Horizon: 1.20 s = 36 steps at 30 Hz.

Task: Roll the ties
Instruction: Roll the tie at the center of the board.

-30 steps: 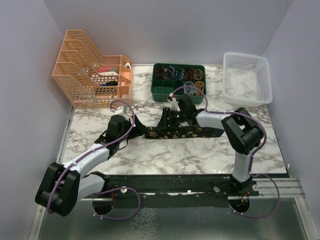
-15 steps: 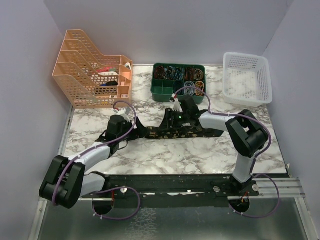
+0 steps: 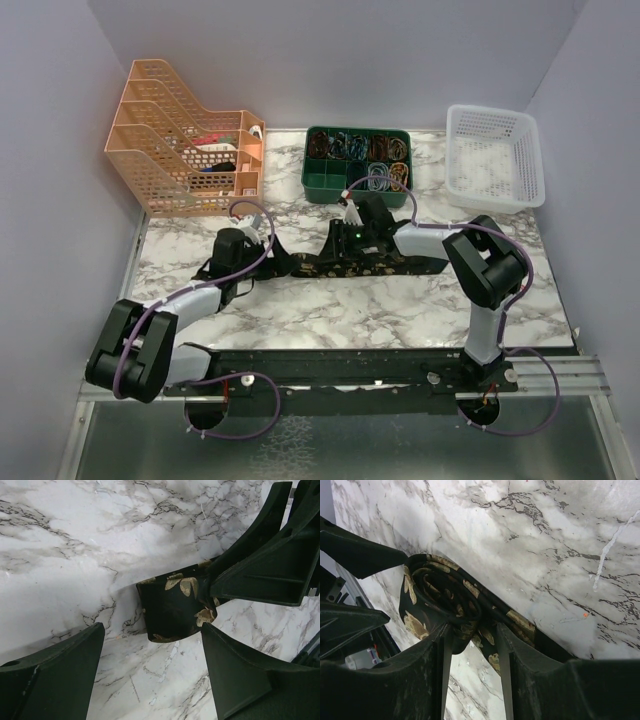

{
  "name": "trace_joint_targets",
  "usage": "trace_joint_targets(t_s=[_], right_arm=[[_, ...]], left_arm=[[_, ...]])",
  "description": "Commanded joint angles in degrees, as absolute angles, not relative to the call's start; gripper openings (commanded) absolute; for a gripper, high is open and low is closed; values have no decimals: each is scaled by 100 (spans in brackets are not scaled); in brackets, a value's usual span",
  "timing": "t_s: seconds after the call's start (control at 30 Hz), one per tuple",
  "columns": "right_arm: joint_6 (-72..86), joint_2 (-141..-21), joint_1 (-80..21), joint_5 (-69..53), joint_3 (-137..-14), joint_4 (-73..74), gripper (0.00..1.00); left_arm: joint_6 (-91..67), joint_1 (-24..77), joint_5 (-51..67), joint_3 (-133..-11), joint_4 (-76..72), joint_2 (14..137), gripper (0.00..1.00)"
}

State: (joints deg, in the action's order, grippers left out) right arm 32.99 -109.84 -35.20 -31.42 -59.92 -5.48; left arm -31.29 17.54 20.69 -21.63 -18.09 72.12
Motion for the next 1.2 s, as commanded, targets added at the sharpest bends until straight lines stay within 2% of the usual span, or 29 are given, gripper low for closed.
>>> trace_joint_targets(t_s=[0.0, 0.57, 1.17], right_arm=[[3279, -11065, -3524, -2967, -6108, -386, 44], [3246, -11142, -3524, -2760, -6032, -328, 42], [3250, -11144, -3524, -2777, -6030, -343, 42]], left_arm=[[-3022, 1697, 2433, -2250, -2146, 7364, 79], [-3703, 1696, 2847, -2468, -2898, 8243, 75], [-4265, 1688, 2880, -2492, -2971, 8805, 63]])
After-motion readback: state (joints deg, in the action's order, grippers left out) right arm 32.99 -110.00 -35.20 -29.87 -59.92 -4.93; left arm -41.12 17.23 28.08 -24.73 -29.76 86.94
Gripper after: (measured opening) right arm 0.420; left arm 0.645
